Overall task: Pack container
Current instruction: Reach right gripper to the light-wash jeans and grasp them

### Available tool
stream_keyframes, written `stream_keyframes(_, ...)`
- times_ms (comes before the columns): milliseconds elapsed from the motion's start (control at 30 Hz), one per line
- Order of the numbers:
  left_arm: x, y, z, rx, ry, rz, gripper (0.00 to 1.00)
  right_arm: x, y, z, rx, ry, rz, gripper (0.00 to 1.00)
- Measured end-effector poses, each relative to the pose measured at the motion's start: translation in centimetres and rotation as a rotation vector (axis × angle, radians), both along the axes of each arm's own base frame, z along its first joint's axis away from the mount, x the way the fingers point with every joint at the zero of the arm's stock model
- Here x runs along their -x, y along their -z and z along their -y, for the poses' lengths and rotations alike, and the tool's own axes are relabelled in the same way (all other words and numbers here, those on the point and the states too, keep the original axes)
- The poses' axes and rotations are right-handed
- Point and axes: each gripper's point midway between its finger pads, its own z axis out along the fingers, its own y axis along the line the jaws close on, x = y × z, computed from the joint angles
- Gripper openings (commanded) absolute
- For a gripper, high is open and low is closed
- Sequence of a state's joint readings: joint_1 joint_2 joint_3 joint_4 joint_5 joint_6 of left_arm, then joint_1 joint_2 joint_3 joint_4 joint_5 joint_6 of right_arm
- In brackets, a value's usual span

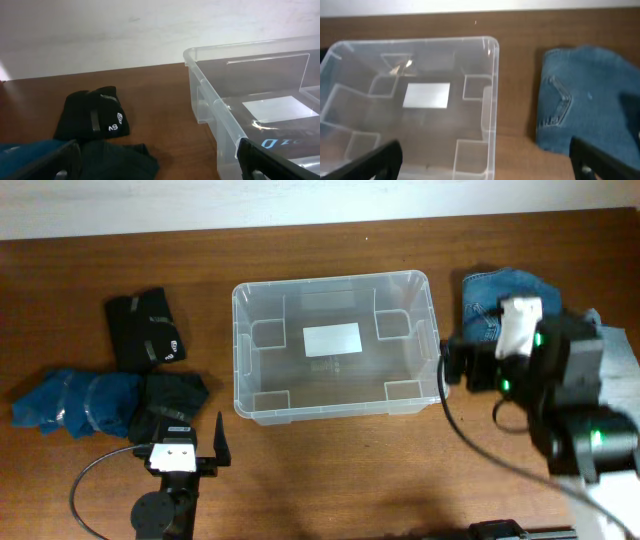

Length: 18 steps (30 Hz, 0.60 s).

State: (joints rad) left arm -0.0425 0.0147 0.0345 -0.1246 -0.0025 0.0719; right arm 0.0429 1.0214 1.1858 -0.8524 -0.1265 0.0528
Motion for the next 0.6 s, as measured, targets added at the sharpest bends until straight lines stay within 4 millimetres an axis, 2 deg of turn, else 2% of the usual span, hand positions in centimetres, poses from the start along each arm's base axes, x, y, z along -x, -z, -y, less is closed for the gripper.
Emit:
stream_keyframes(67,0.0,0.0,0.0,0.000,0.000,0.000,0.99,-1.0,0.2,0.0,0.003,0.000,-0.037,0.98)
stream_keyframes(133,0.0,0.0,0.0,0.000,0.000,0.000,0.99,-1.6,1.3,0.1,0.026,-0.007,-0.087,0.98)
stream_keyframes(233,0.0,0.0,0.0,0.000,0.000,0.000,0.99,-1.5,4.4,1.4,0.107,0.025,-0.218,0.99)
stream_keyframes(367,0.0,0.0,0.0,0.000,0.000,0.000,0.99,-1.2,9.0,4.3,0.259,0.106,-0.416,0.99)
stream_keyframes(600,0.0,0.0,0.0,0.000,0.000,0.000,0.99,-2.4,15.1,8.7,0.503,0.239,-0.633,0.99)
